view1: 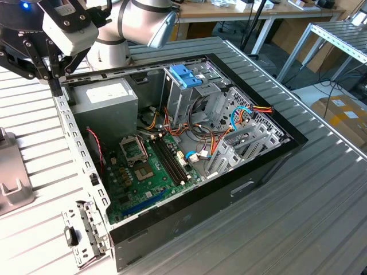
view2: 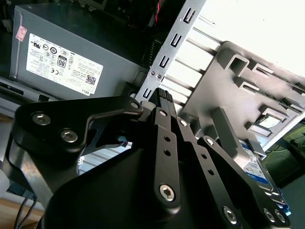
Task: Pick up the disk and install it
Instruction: 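Reach for the disk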
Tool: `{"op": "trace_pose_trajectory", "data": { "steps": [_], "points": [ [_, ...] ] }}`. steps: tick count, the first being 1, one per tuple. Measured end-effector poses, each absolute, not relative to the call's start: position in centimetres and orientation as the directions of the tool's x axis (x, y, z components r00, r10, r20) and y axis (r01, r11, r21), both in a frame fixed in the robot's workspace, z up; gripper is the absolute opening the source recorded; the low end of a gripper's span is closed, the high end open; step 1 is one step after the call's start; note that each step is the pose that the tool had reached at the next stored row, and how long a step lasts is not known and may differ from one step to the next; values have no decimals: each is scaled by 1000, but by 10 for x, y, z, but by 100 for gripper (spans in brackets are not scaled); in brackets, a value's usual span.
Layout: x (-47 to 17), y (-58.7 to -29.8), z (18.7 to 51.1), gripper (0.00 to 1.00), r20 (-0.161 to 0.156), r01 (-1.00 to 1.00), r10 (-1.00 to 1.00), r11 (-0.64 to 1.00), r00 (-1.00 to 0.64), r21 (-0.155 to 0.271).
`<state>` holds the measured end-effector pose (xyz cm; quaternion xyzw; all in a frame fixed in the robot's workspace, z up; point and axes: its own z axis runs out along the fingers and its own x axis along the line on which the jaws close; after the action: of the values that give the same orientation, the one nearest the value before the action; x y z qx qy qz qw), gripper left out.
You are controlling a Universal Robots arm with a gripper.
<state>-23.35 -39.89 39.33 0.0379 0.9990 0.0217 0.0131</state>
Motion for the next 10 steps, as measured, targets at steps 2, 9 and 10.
{"op": "trace_pose_trajectory", "data": {
  "steps": [2,9,10],
  "points": [
    [-234,-399,393,11,-24,75,76,996,-997,44],
    [-236,-399,393,11,-24,75,76,996,-997,44],
    [-236,-399,393,11,-24,75,76,996,-997,44]
  ]
}}
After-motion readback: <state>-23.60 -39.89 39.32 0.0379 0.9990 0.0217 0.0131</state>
